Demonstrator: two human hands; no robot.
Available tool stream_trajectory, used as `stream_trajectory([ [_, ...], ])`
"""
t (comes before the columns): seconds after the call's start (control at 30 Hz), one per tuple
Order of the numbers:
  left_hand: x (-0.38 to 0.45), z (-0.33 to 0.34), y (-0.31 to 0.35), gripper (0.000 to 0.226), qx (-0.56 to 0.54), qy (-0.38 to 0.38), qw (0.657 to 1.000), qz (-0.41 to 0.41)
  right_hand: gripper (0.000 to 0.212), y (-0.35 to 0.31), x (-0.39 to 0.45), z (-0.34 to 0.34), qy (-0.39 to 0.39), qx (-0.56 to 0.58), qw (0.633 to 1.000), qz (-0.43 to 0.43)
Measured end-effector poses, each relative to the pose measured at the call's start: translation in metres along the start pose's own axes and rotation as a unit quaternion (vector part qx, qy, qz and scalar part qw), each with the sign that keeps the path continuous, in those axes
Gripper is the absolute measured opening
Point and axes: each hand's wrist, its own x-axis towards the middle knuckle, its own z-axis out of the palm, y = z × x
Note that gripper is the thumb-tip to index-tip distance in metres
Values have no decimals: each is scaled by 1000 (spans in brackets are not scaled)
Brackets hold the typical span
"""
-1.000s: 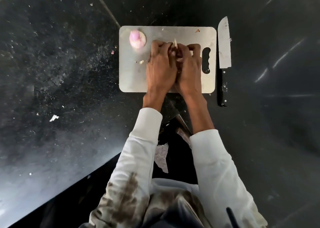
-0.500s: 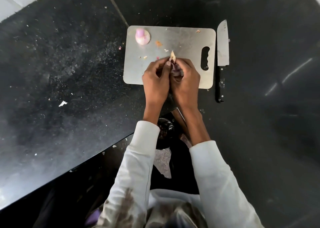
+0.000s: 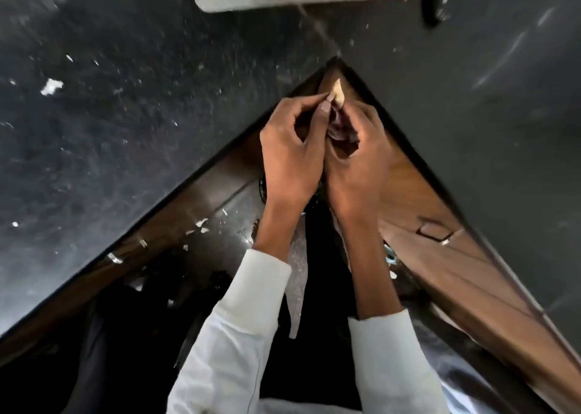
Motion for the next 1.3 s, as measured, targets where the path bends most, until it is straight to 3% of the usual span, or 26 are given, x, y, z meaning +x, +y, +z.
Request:
stream_trajectory([
  [0.3, -82, 8, -202, 20, 15, -46, 994, -96, 31, 190, -103, 60, -70, -5, 995, 76],
  [0.57, -51, 61, -363, 19, -20, -58, 966, -252, 25, 338, -97, 134, -81, -76, 985, 130],
  [0.67, -34, 78, -411, 16, 11, -78, 954, -288, 19, 418, -83, 162, -151, -133, 971, 131],
  [0.83, -10, 93, -457, 13, 64, -128, 932, -332, 5, 417, -63, 172, -228, -128, 940, 221],
  [0.97, 4, 94, -479, 17, 97, -167, 922, -336, 31, 437, -53, 180, -303, -151, 909, 244],
  [1.07, 13, 97, -486, 24, 44, -197, 907, -369, 27, 469, -56, 194, -283, -176, 917, 219],
  [1.17, 14, 89, -492, 12, 91, -235, 898, -360, 59, 474, -50, 195, -307, -186, 909, 213],
  [1.23, 15, 79, -492, 44, 144, -253, 890, -350, 76, 490, -42, 195, -327, -157, 896, 257],
  [1.3, 10, 66, -463, 46, 189, -276, 884, -327, 69, 458, -38, 181, -356, -174, 884, 249],
])
